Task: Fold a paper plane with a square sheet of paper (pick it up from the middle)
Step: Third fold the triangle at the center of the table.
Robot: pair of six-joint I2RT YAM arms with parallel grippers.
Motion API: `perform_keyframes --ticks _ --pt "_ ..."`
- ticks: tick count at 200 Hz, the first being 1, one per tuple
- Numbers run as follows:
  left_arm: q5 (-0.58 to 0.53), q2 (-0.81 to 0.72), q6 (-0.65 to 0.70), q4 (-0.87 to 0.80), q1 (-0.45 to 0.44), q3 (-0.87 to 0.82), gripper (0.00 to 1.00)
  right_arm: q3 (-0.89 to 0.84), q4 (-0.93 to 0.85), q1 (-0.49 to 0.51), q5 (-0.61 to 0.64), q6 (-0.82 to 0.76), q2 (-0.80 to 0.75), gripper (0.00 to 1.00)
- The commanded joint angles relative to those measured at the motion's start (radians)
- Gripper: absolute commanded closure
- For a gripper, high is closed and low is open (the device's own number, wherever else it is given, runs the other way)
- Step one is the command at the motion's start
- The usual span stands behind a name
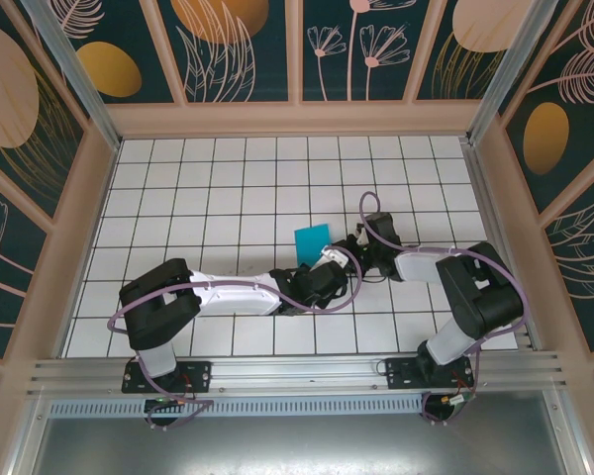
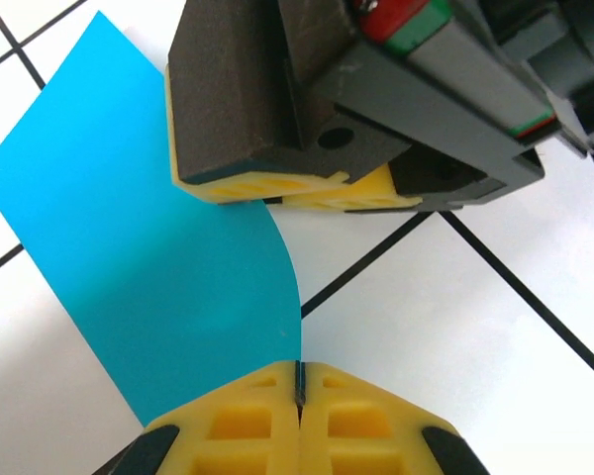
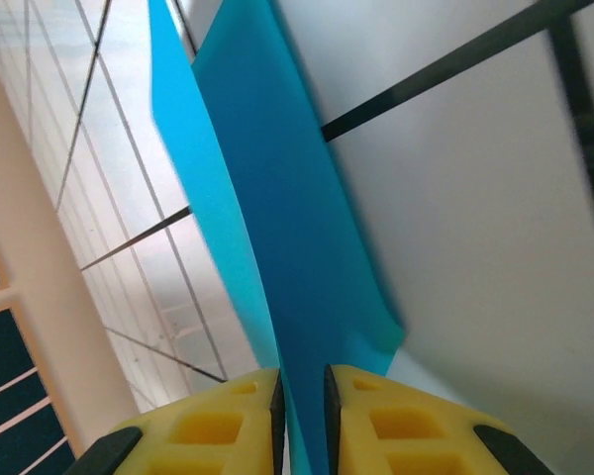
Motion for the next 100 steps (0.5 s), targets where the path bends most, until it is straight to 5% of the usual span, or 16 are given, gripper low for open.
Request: perform_keyframes --ticks 1,49,100 --pt "0.068 -0.038 0.006 0.031 0.006 -0.011 1.0 0.043 -0.104 -0.026 0.053 -0.077 -0.044 0.76" --pt "0.305 -0.068 -0.035 0.115 0.098 -0.072 1.0 0.059 -0.173 -0.068 0.104 -0.158 -0.12 0.75" --pt "0.488 -0.099 -0.04 0.149 0.166 -0.108 1.0 0.113 -0.133 -0.058 0.007 -0.219 -0.064 0.84"
